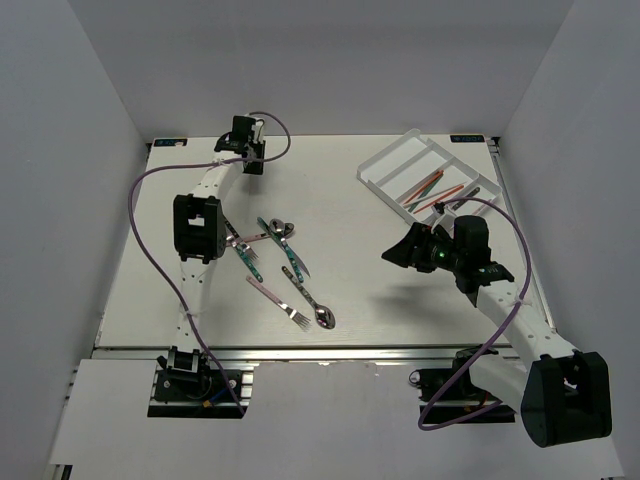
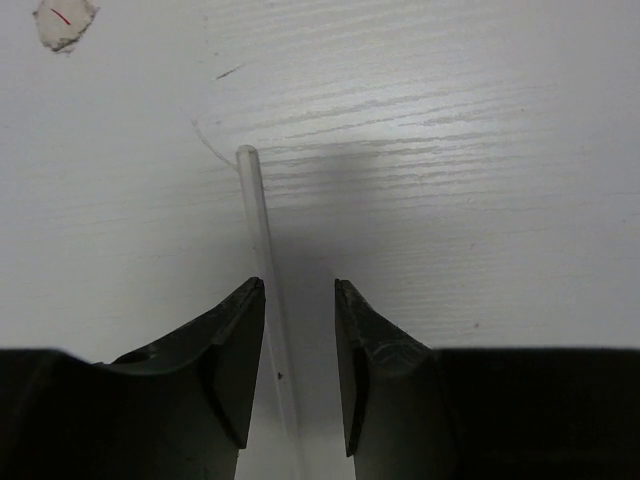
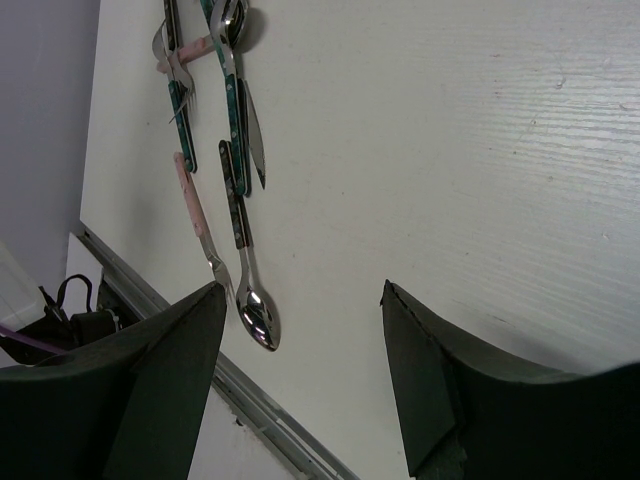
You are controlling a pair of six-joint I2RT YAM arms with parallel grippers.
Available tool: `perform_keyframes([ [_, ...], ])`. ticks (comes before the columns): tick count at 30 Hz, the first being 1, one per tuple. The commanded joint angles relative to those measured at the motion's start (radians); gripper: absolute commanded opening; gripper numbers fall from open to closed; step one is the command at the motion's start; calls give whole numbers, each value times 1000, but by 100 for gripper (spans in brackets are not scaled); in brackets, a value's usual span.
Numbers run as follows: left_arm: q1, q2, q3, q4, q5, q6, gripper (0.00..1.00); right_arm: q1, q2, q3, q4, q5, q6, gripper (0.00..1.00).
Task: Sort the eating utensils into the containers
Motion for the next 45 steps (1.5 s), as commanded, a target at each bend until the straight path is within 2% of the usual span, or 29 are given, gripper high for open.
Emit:
perform_keyframes([
  [1, 0, -75, 41, -8, -74, -16, 45, 4, 8, 12, 12, -11, -12, 69],
  [12, 26, -3, 38, 32, 1, -89, 45, 8, 25, 18, 11, -5, -9, 69],
  [19, 25, 59, 50, -13, 3, -100, 38, 17, 28, 19, 18, 1, 0, 68],
  [25, 23, 71, 21, -57, -15, -126, 26, 25, 19, 18, 17, 1, 6, 68],
  [31, 6, 59, -55, -88, -74, -129, 2, 27, -7, 11, 14, 1, 11, 68],
  [32, 5, 57, -66, -85, -74, -129, 0, 27, -12, 9, 14, -1, 11, 68],
  [38, -1, 13, -91, -50, -101, -134, 0, 27, -21, 5, 5, -7, 3, 68],
  [45, -1, -104, -80, -17, -71, -92, 0, 27, -24, -3, 5, -5, 4, 68],
])
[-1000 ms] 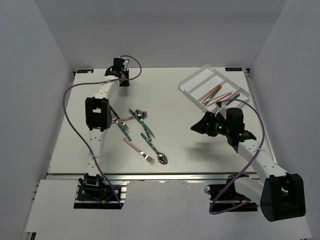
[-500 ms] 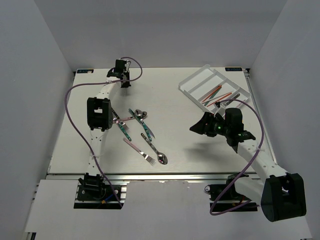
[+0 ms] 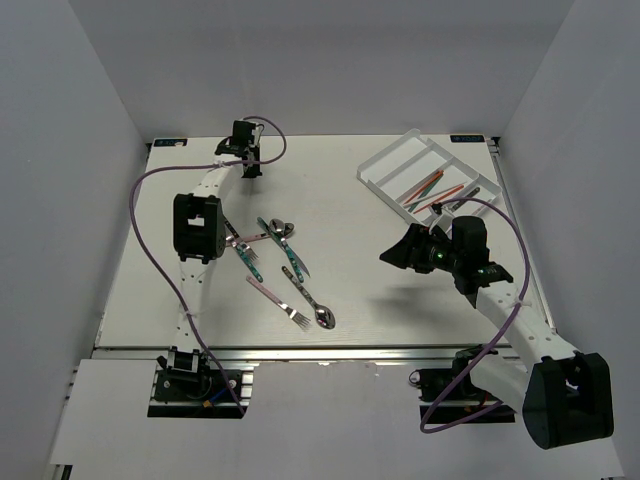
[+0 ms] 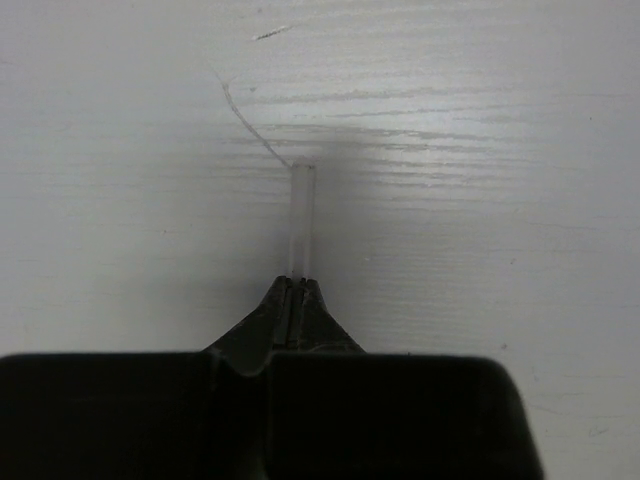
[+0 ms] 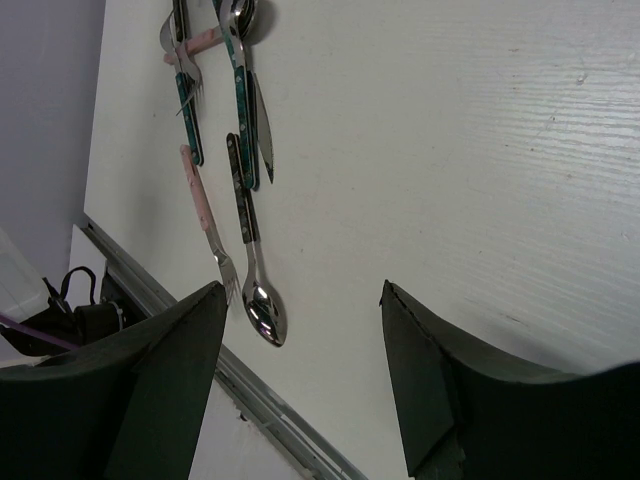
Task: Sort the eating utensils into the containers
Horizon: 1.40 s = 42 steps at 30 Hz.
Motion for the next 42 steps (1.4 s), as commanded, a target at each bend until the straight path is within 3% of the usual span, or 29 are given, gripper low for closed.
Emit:
perform_keyframes([
  [1, -2, -119, -25, -56, 12, 17, 0, 5, -13, -4, 11, -7, 0, 68],
  [27, -5, -244, -102, 27, 74, -101, 0, 5, 5, -6, 16, -3, -6, 68],
  [34, -9, -363, -209, 81, 156, -202, 0, 17, 28, -28, 158, -79, 33, 70],
  [35, -11, -402, -249, 100, 159, -225, 0, 24, 33, -26, 193, -84, 40, 71],
  [38, -16, -452, -320, 125, 223, -274, 0, 63, 60, 0, 258, -95, 54, 89],
  [42, -40, -576, -454, 202, 289, -343, 0, 137, 155, 87, 312, -78, 61, 89],
])
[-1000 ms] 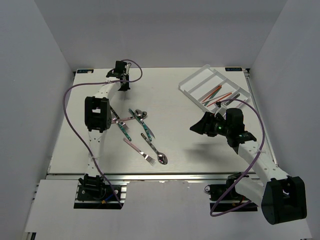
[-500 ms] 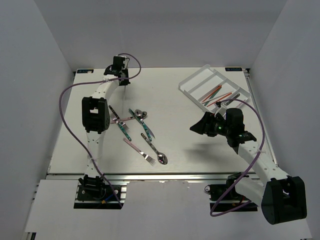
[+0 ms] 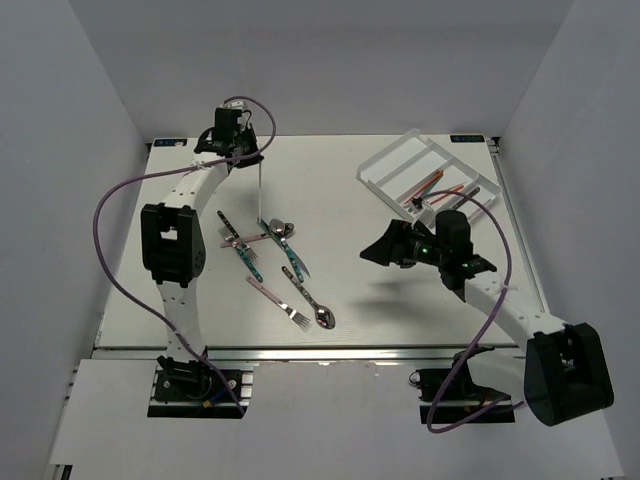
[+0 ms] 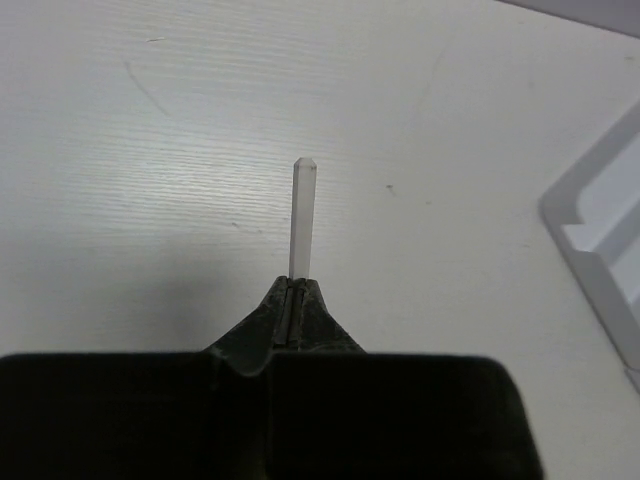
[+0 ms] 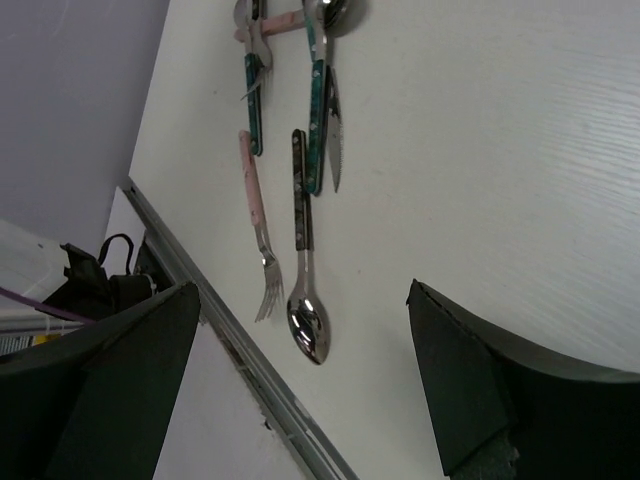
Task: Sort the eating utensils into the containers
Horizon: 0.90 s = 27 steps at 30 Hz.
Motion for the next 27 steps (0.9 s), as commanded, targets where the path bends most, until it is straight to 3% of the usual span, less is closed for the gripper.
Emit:
perform_keyframes([
  [1, -35, -158, -99, 103, 102, -86, 0, 62, 67, 117, 138, -15, 18, 89],
  [9, -143, -406, -446, 366, 181, -294, 0, 161, 297, 367, 184, 25, 35, 89],
  [13, -195, -526, -637, 526, 190, -410, 0, 184, 405, 495, 106, 54, 34, 88],
  [22, -288, -633, -742, 627, 199, -491, 0, 254, 488, 556, 123, 83, 86, 76],
  [26, -304, -647, -762, 627, 190, -491, 0, 260, 488, 544, 155, 86, 132, 66],
  [27, -305, -650, -773, 629, 191, -493, 0, 262, 482, 541, 173, 85, 138, 59],
])
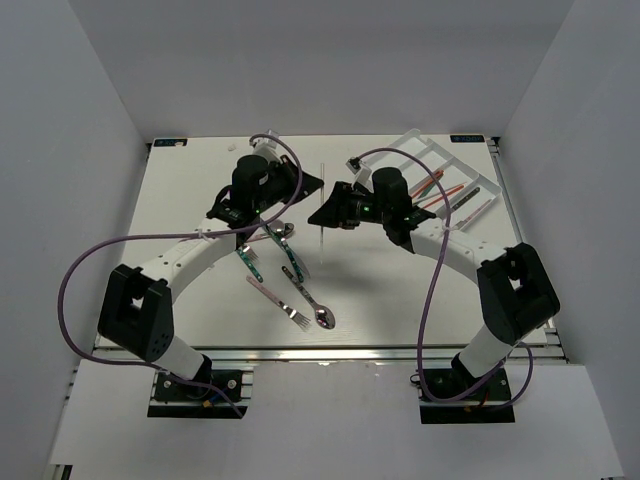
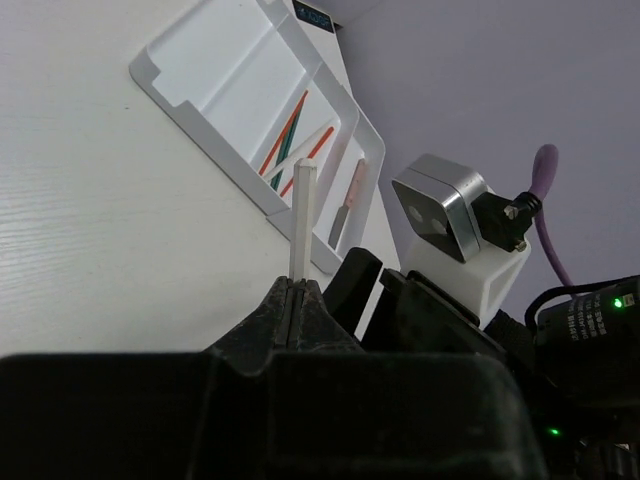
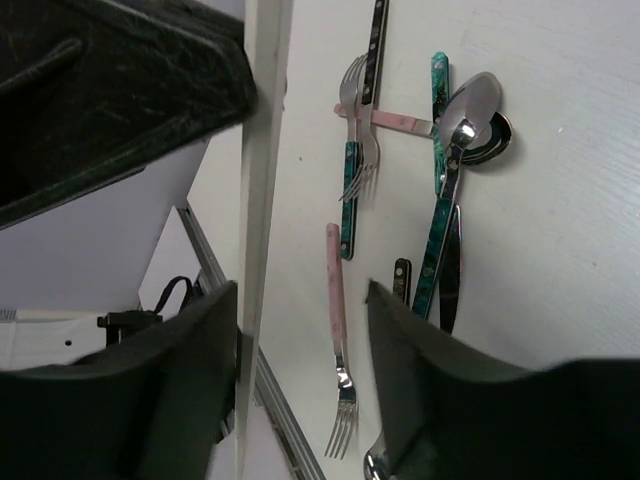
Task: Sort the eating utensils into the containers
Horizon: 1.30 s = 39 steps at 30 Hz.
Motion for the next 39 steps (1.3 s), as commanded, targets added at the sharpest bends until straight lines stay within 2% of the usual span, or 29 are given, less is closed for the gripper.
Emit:
perform_keyframes([
  [1, -7, -50, -26, 43, 6, -22, 0, 4, -16, 33, 63, 17, 45, 53],
  [2, -7, -52, -31, 43, 0, -22, 0, 4, -19, 35, 63, 28, 49, 47],
  [4, -9, -59, -31, 29, -14, -17, 0, 4, -28, 32, 57, 48, 56, 25],
  [5, -7, -64, -26, 0, -51, -2, 22, 4, -36, 27, 50, 80, 56, 7],
  [6, -7, -68, -19, -26, -75, 9, 34, 4, -40, 24, 31, 109, 59, 0],
  [7, -7, -74, 9, -63, -109, 24, 61, 1, -45, 21, -1, 155, 58, 0],
  [8, -7, -91, 26, -148, -146, 64, 98, -1, -48, 18, -15, 173, 53, 0],
  [12, -7, -169, 119, -434, -463, 159, 98, -54, -65, 16, -165, 334, 39, 0],
  [14, -7, -266, 104, -541, -548, 214, 98, -90, -63, 22, -260, 464, 33, 0],
  [16, -7, -349, 49, -574, -602, 242, 98, -159, -39, 76, -344, 582, 20, 0],
  [18, -7, -457, -43, -605, -605, 291, 98, -238, 22, 131, -453, 629, 15, 0],
  [22, -7, -551, -149, -666, -550, 409, 98, -355, 81, 202, -494, 770, 42, 0],
  [25, -7, -590, -238, -666, -591, 469, 98, -432, 128, 232, -472, 773, 53, 0],
  [27, -7, -595, -270, -658, -622, 480, 98, -472, 196, 315, -495, 772, 55, 0],
  [33, -7, -601, -349, -625, -522, 483, 98, -532, 372, 525, -563, 776, 29, 0],
  [39, -7, -615, -361, -611, -510, 489, 98, -568, 467, 588, -564, 740, 50, 0],
])
